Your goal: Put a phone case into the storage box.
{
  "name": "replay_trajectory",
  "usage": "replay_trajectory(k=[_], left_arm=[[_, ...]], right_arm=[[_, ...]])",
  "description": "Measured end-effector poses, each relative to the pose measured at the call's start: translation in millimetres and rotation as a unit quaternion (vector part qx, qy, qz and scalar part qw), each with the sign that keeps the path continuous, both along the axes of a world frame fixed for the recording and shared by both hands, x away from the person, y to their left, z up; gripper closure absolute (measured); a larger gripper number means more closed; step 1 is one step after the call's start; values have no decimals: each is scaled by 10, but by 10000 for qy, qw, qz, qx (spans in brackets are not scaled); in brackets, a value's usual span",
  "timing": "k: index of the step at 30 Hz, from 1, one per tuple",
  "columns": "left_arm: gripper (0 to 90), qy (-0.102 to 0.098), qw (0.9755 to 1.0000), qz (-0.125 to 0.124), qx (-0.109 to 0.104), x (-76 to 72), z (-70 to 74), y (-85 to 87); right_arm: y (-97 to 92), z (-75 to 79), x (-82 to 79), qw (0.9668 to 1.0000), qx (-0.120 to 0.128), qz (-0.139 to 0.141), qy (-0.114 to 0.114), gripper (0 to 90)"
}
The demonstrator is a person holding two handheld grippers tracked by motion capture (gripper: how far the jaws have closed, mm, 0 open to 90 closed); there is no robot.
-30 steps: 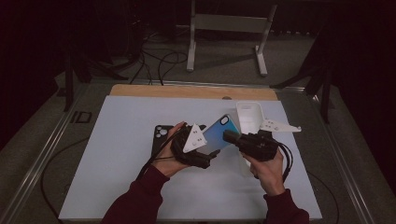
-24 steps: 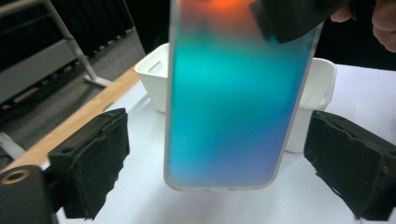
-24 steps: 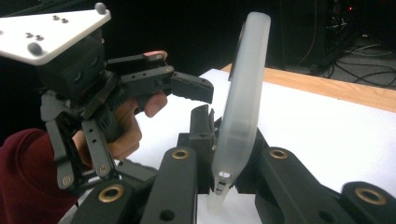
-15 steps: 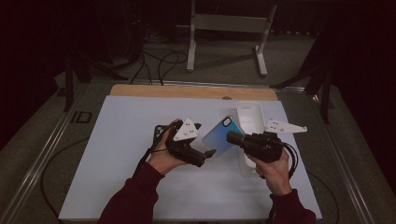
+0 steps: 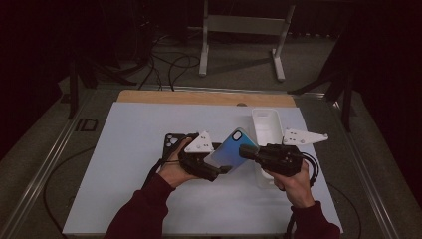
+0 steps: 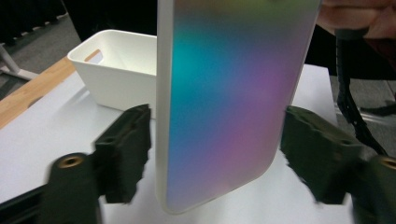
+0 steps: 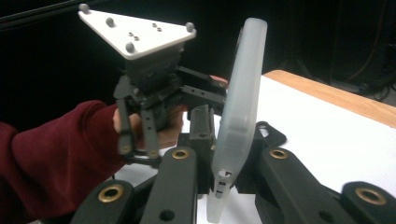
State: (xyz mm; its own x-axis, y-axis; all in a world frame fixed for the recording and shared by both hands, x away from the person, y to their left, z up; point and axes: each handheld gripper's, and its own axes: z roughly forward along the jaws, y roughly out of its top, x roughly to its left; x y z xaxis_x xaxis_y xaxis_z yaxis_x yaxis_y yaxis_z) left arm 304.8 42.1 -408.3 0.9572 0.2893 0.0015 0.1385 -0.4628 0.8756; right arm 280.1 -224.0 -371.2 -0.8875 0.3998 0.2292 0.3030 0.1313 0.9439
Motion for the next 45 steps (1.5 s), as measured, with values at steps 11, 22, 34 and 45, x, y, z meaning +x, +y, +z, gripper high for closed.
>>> replay_trajectory(k=[11,22,34,45], left_arm=[[625,28,9992,-411,17,-36,-18,26],[795,-72,9985,-505,219,-73,-87,-27],[816,-254,9994,-115,200,-80,-69,-5],[816,-257,9988,392,140,-54,-68,10]], right_arm=[[-107,24,-18,9998,46,58,-184,810],[-117,-17,17,9991,-329,-98,-265,586],[-47,7,-32,9931,-621,-935,-336,261],[-46,-13,-81,9785,-711,-1895,-407,136]])
